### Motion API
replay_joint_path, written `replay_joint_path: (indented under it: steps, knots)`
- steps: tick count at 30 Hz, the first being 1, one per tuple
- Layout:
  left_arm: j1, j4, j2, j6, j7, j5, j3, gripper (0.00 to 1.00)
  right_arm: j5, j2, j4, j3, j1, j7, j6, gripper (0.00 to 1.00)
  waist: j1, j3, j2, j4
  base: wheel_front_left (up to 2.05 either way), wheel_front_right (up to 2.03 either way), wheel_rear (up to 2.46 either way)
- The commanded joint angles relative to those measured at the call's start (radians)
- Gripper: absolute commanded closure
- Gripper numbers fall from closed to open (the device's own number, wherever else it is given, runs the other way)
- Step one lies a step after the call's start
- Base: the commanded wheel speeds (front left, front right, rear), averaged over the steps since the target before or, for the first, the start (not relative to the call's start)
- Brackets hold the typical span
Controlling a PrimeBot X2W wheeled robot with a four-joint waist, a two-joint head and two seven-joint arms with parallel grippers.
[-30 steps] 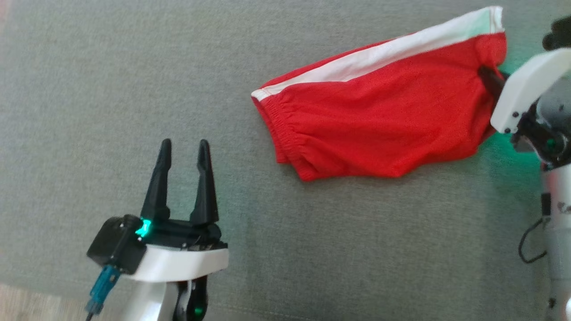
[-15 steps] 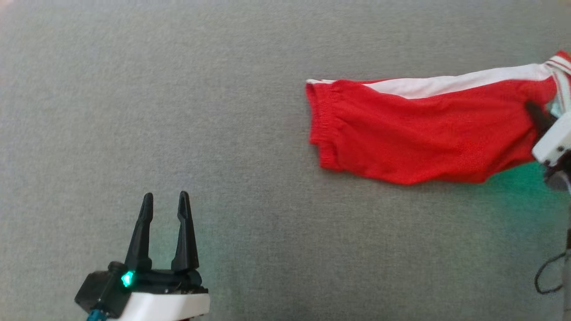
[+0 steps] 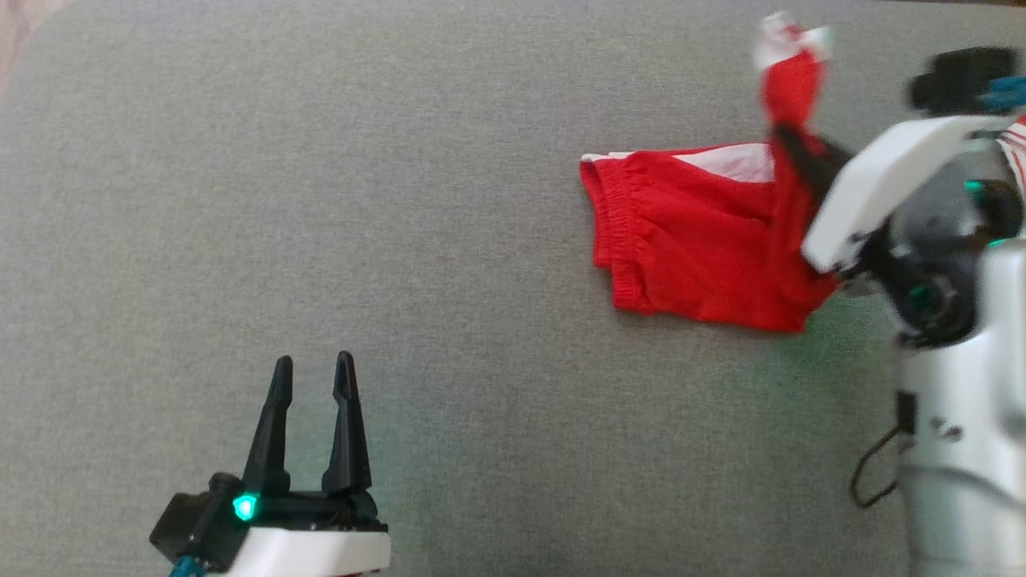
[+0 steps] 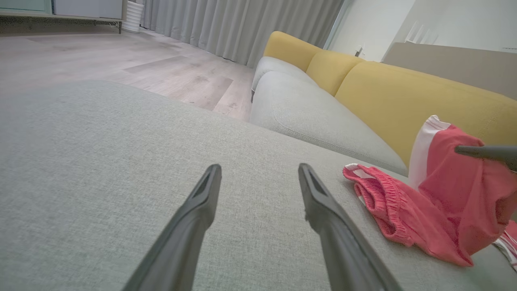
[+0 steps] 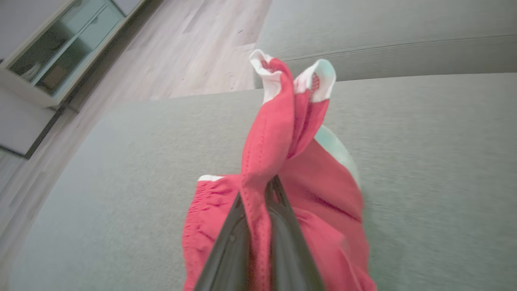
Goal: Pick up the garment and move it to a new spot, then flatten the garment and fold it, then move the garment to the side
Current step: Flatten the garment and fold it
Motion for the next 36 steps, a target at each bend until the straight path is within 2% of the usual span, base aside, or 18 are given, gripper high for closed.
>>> replay_joint_path:
  steps: [1, 4, 10, 23, 24, 25, 26, 27, 28, 36]
  knots:
    - [-0.016, -0.027, -0.001, 0.008, -0.006, -0.007, 0.027, 0.0, 0.005, 0.012, -0.05, 0.033, -0.005, 0.005, 0.007, 1.0, 0.0, -0.001, 0.0, 0.004, 0.0, 0.0, 0.0]
    - [-0.02, -0.02, -0.001, 0.011, -0.006, -0.013, 0.022, 0.0, 0.009, 0.023, -0.046, 0.086, 0.02, -0.004, 0.007, 1.0, 0.0, -0.001, 0.0, 0.015, 0.0, 0.0, 0.0]
    - [-0.018, 0.0, -0.001, 0.011, -0.006, -0.021, 0.017, 0.0, 0.095, 0.024, 0.018, 0.198, 0.061, -0.079, 0.007, 1.0, 0.0, -0.01, 0.0, 0.034, 0.0, 0.0, 0.0]
    - [-0.014, 0.022, -0.001, 0.01, -0.006, -0.022, 0.001, 0.0, 0.168, 0.024, 0.256, 0.244, -0.037, -0.287, 0.007, 1.0, 0.0, -0.023, 0.0, 0.043, 0.0, 0.0, 0.0]
    - [-0.013, 0.023, -0.001, 0.01, -0.006, -0.023, -0.001, 0.0, 0.178, 0.024, 0.27, 0.255, -0.046, -0.301, 0.007, 0.91, 0.0, -0.023, 0.0, 0.044, 0.0, 0.0, 0.0]
    - [-0.013, 0.024, -0.001, 0.011, -0.006, -0.023, -0.003, 0.0, 0.189, 0.024, 0.281, 0.27, -0.053, -0.312, 0.007, 0.64, 0.0, -0.023, 0.0, 0.045, 0.0, 0.0, 0.0]
    - [-0.013, 0.024, -0.001, 0.011, -0.006, -0.023, -0.003, 0.0, 0.189, 0.024, 0.281, 0.27, -0.053, -0.312, 0.007, 0.64, 0.0, -0.023, 0.0, 0.045, 0.0, 0.0, 0.0]
    - [-0.013, 0.025, -0.001, 0.012, -0.006, -0.024, -0.005, 0.0, 0.202, 0.024, 0.29, 0.286, -0.057, -0.32, 0.007, 0.24, 0.0, -0.024, 0.0, 0.046, 0.0, 0.0, 0.0]
    - [-0.013, 0.024, -0.001, 0.013, -0.006, -0.024, -0.006, 0.0, 0.216, 0.024, 0.298, 0.3, -0.06, -0.328, 0.007, 0.0, 0.0, -0.025, 0.0, 0.047, 0.0, 0.0, 0.0]
    - [-0.003, 0.023, -0.001, 0.022, -0.006, -0.023, 0.005, 0.0, 0.412, 0.024, 0.26, 0.413, -0.053, -0.445, 0.007, 0.0, 0.0, -0.037, 0.0, 0.025, 0.0, 0.0, 0.0]
